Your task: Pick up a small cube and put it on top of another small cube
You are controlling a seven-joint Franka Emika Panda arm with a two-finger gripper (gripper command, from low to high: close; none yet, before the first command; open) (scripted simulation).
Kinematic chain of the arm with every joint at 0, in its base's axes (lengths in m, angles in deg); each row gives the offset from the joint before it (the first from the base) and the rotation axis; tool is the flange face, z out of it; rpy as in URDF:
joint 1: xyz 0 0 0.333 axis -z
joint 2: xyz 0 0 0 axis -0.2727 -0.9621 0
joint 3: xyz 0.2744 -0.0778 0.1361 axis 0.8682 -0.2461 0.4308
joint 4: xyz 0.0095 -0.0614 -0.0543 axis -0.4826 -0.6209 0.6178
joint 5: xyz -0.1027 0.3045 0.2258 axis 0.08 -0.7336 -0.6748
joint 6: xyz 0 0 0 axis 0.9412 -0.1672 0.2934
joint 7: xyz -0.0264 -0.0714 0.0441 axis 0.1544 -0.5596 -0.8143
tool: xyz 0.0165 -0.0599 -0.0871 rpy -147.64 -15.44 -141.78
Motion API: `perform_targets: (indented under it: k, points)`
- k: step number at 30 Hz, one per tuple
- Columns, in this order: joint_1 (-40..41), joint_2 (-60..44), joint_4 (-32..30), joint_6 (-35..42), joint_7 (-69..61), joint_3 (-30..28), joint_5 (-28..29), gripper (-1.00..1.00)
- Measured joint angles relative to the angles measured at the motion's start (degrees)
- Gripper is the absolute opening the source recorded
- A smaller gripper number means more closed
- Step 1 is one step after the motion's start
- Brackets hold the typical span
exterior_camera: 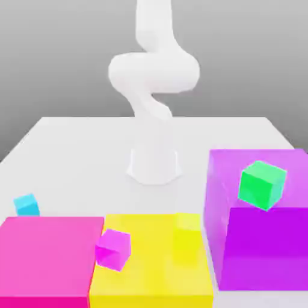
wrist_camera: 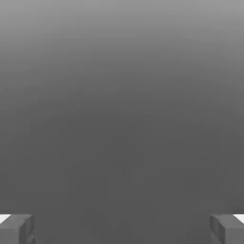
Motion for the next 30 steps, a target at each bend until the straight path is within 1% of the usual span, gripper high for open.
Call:
perform_targets:
  k: [16,25,30]
  points:
    - [24.33,-23.43,-10.79,-13.33,40.87,-1.86,0.61,0.00]
    - [34.87,-36.46,-16.78,-20.73,63.56,-6.06,0.87,0.00]
    - [41.29,-43.76,-20.11,-24.85,74.80,-8.91,-0.89,0.00]
